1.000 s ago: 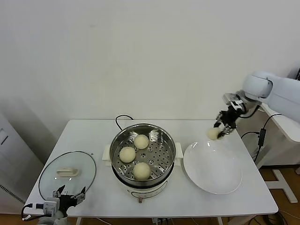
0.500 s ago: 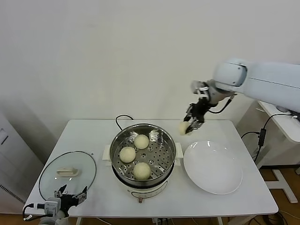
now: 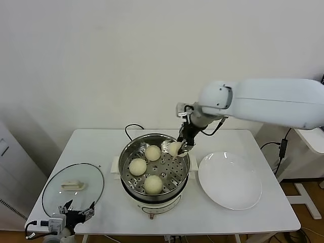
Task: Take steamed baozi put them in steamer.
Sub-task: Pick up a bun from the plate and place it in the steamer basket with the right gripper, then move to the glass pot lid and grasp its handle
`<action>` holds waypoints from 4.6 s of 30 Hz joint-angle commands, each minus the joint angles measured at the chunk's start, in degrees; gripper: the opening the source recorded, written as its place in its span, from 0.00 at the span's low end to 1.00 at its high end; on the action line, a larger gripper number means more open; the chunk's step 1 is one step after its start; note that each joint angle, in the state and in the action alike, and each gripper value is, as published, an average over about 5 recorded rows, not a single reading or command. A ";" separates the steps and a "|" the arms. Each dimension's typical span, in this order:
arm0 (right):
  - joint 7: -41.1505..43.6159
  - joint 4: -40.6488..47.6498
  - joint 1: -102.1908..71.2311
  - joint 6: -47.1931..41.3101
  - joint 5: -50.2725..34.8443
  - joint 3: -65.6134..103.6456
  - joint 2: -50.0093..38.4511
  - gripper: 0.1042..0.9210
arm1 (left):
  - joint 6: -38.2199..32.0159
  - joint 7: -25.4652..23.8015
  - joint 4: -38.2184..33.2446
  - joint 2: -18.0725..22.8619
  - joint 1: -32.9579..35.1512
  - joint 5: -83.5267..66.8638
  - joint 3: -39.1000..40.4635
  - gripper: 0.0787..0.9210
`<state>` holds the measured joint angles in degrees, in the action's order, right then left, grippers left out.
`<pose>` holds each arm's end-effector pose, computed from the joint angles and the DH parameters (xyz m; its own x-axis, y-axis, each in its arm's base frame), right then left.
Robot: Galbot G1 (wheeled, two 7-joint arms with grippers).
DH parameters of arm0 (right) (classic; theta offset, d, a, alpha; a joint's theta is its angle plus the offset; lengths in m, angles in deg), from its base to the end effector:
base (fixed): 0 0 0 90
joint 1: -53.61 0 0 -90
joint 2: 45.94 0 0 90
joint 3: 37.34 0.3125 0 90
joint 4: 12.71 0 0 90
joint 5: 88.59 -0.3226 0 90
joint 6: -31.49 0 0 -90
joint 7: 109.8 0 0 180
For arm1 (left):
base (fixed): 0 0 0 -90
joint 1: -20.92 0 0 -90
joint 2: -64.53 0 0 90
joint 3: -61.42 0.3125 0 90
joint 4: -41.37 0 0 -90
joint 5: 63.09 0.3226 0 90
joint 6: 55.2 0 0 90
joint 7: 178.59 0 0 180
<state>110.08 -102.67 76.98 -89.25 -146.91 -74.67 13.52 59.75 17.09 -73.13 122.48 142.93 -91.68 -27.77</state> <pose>0.4445 0.0620 -0.0210 -0.1571 -0.2740 0.9488 -0.9853 -0.0223 -0.1696 0.1674 0.0913 -0.2859 -0.8170 -0.0670 0.5728 0.0088 0.9916 0.1287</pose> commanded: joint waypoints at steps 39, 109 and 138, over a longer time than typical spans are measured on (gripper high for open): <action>-3.91 4.04 -11.20 2.66 -1.62 17.55 -16.87 0.88 | 0.35 0.07 -0.78 0.87 0.03 -0.08 -1.46 0.88; -19.35 -4.55 -136.18 35.90 34.64 145.71 13.88 0.88 | -34.42 -6.69 19.04 1.49 -3.14 86.55 -9.49 0.88; -18.85 -3.33 -136.21 35.65 35.04 145.47 14.82 0.88 | -42.39 6.15 33.25 6.06 -12.10 108.03 -13.38 0.88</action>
<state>91.11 -106.11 -59.07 -53.66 -112.04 70.67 28.19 19.24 21.13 -43.55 127.57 134.61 10.27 -40.67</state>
